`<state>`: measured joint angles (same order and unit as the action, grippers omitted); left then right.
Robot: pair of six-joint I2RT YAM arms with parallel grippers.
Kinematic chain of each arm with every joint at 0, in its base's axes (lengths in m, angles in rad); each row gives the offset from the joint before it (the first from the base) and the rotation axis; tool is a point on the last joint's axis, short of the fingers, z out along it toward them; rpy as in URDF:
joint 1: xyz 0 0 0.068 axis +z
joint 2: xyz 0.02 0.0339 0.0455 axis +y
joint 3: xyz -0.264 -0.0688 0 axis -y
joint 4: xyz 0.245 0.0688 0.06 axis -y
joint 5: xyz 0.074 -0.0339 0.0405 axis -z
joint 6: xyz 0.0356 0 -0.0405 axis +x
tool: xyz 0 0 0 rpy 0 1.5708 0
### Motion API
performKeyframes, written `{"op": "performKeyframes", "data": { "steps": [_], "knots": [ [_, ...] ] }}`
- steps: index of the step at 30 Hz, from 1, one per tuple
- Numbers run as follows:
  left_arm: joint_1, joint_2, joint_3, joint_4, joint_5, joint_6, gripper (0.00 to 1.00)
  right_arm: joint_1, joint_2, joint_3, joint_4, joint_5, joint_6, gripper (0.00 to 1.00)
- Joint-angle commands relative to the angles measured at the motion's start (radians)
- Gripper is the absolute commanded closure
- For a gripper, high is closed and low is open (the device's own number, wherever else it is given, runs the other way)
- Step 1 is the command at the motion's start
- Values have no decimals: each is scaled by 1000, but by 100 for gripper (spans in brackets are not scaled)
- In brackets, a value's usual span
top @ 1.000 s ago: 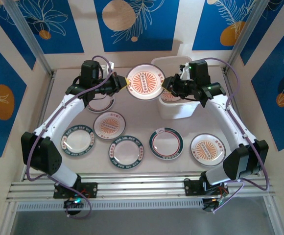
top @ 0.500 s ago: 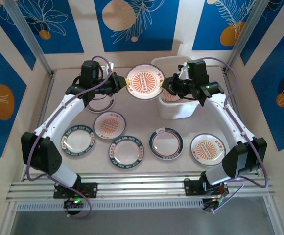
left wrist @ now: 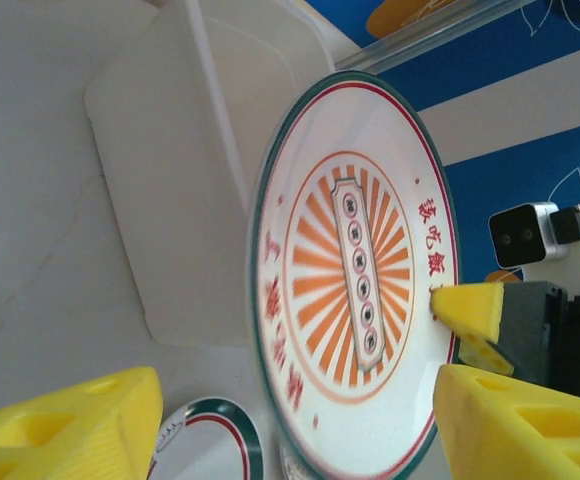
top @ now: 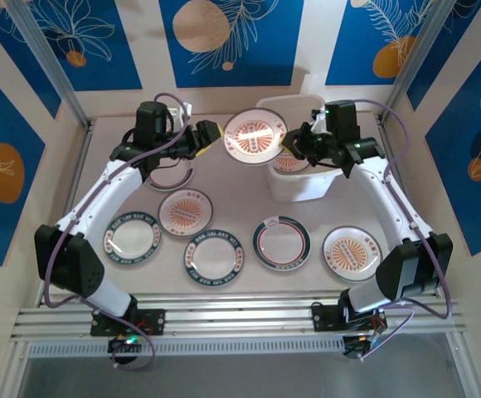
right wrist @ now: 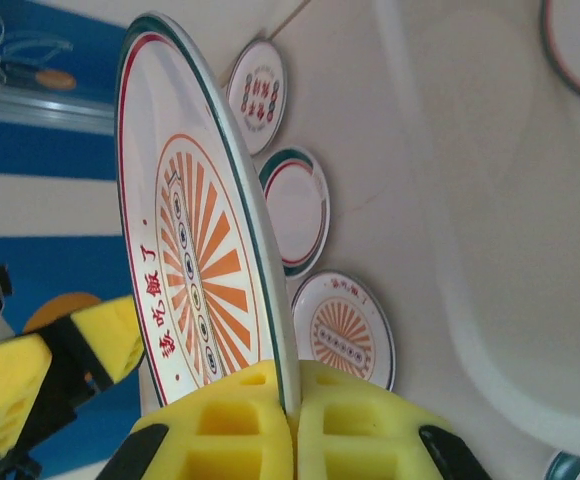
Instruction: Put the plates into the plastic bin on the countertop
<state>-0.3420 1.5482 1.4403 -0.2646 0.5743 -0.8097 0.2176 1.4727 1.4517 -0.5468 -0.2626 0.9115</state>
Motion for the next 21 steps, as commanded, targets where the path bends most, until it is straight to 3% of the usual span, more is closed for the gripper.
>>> {"op": "performKeyframes", "data": {
  "steps": [1,9,21],
  "knots": [
    [25,-28,7,20,-27,61,26,-47,-18,43,4,33,48,98],
    [69,51,24,-11,-34,111,25,-102,-17,-26,79,318,179,100],
    [108,120,56,-99,-66,171,25,-67,135,-8,46,551,354,100]
  ]
}}
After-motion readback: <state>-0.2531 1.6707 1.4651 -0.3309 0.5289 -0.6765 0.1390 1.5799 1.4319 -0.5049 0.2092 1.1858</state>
